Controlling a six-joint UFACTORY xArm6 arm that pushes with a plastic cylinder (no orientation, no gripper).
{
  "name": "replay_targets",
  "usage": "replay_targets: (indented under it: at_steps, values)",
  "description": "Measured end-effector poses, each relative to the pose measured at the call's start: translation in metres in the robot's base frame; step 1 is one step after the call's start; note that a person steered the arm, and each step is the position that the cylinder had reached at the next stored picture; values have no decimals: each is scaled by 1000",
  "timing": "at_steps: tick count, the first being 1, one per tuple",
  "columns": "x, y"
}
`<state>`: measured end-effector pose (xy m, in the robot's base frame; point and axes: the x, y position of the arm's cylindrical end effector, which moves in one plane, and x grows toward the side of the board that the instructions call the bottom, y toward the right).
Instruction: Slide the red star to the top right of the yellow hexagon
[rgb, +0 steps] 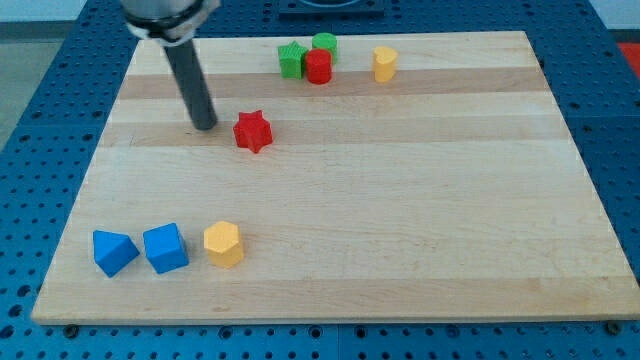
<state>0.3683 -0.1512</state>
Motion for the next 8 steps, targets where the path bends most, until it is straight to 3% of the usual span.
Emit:
replay_targets:
  at_steps: [2,5,8]
  values:
    - [10,86]
    - [83,149]
    - [48,148]
